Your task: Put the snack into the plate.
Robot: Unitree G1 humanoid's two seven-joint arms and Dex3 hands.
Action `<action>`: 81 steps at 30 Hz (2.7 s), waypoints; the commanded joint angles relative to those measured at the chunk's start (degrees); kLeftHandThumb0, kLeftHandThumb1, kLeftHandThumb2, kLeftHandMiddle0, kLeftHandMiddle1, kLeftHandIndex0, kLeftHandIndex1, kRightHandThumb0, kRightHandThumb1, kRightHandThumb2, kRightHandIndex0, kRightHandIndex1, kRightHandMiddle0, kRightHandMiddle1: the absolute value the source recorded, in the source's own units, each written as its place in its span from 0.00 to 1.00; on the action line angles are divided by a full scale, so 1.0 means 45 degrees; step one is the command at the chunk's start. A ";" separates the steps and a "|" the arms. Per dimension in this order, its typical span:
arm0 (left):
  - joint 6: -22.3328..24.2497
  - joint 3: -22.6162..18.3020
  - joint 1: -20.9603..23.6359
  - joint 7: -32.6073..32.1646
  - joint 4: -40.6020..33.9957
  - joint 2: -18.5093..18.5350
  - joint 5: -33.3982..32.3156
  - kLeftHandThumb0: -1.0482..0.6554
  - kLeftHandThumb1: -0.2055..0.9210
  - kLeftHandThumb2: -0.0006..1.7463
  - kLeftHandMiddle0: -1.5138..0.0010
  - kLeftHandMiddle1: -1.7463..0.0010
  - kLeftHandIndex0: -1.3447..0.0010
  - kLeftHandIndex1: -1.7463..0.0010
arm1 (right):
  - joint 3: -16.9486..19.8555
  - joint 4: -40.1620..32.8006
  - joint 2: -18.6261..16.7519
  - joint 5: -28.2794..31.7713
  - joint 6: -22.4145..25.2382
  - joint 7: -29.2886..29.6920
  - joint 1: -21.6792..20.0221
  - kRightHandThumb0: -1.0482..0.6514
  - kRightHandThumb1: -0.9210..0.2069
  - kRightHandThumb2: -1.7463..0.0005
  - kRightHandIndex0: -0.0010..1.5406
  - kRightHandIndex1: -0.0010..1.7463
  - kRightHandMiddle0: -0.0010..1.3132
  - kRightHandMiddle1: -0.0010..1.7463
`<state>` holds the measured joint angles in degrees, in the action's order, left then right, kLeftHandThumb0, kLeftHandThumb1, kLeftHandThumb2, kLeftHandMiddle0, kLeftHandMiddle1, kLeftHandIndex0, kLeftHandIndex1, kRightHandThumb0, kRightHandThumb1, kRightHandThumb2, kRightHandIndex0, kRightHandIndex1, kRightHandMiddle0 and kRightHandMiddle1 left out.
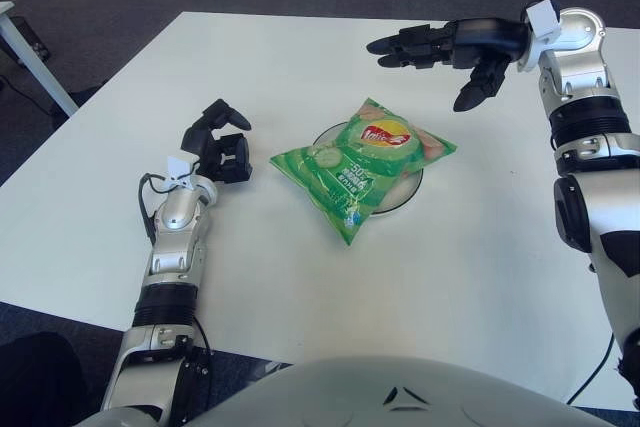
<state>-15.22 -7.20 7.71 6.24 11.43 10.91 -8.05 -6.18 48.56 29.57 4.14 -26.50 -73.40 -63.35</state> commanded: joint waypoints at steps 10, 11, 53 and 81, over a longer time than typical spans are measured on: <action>-0.0075 0.0345 -0.1616 -0.0198 0.1182 -0.1009 0.0235 0.34 0.48 0.74 0.15 0.00 0.55 0.00 | -0.0155 -0.0194 0.0997 -0.2928 0.2058 0.5446 0.0516 0.19 0.14 0.67 0.08 0.04 0.00 0.24; -0.0116 0.0351 -0.1596 -0.0231 0.1232 -0.1009 0.0287 0.34 0.48 0.74 0.15 0.00 0.55 0.00 | -0.0176 0.0055 0.1094 -0.3053 0.2256 0.5600 0.0425 0.20 0.14 0.67 0.08 0.04 0.00 0.25; -0.0221 0.0261 -0.1499 -0.0184 0.1577 -0.0949 0.0263 0.34 0.49 0.73 0.16 0.00 0.56 0.00 | 0.2961 -0.2090 -0.0644 -0.0942 0.7143 1.2146 0.4191 0.40 0.21 0.48 0.16 0.58 0.04 0.79; -0.0100 0.0256 -0.1422 -0.0403 0.1617 -0.1050 0.0317 0.34 0.50 0.72 0.16 0.00 0.57 0.00 | 0.7033 -0.2766 -0.3936 0.3204 1.0239 1.7236 0.6134 0.35 0.45 0.32 0.51 1.00 0.41 1.00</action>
<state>-15.87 -7.19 8.25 5.23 13.54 11.16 -6.52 25.25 37.28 14.89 17.69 18.27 1.90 -39.89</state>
